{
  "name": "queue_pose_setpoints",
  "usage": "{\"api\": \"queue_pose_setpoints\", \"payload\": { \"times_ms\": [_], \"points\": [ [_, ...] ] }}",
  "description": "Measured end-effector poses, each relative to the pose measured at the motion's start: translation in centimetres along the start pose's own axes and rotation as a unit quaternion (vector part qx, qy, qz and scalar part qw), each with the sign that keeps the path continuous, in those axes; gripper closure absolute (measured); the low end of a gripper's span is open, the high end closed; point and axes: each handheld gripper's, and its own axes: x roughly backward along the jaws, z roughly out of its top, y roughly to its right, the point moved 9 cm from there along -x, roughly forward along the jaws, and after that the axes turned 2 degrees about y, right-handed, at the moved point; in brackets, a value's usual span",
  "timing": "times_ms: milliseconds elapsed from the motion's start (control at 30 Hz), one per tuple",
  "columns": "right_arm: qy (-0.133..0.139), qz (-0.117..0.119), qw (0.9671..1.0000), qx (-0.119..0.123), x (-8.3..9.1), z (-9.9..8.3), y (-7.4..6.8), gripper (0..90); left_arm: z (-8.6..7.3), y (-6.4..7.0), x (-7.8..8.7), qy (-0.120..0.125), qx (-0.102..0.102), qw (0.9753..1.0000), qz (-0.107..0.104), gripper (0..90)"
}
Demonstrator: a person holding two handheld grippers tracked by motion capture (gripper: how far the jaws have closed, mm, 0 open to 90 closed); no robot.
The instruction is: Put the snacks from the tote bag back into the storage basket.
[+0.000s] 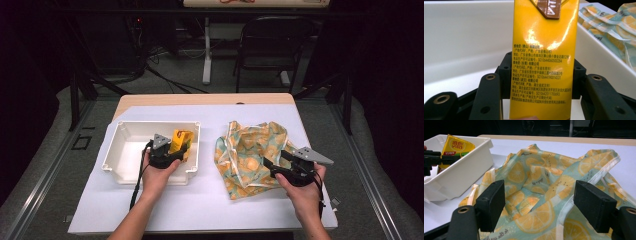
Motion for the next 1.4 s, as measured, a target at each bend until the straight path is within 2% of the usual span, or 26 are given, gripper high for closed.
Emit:
{"api": "queue_pose_setpoints", "payload": {
  "times_ms": [167,467,667,867,967,1067,1400],
  "points": [
    [-0.003,-0.001,1.0,0.004,0.0,-0.07,-0.04,25.1,-0.08,-0.24,-0.2,-0.011,0.006,0.9999,-0.001,52.6],
    [-0.005,-0.003,1.0,0.002,-0.15,-0.24,-0.09,25.5,-0.07,0.01,-0.41,-0.018,-0.009,0.9998,0.008,52.1],
    [-0.006,-0.003,1.0,0.002,-0.14,-0.3,-0.02,25.7,-0.08,0.05,-0.47,-0.024,-0.011,0.9996,0.009,52.0],
    [-0.004,-0.002,1.0,0.001,-0.22,-0.26,-0.18,25.8,0.1,-0.1,-0.53,-0.015,0.011,0.9998,0.011,52.8],
    [-0.004,-0.001,1.0,-0.001,-0.27,-0.27,-0.17,25.9,0.15,0.04,-0.49,-0.013,0.007,0.9999,0.006,53.1],
    [-0.007,-0.003,1.0,0.001,-0.28,-0.32,-0.06,26.0,0.25,0.13,-0.57,-0.008,0.014,0.9999,0.001,53.1],
    [-0.009,0.003,0.9999,0.005,-0.56,-0.42,-0.62,26.7,0.17,-0.07,-0.56,-0.012,0.019,0.9997,0.004,53.1]
  ]
}}
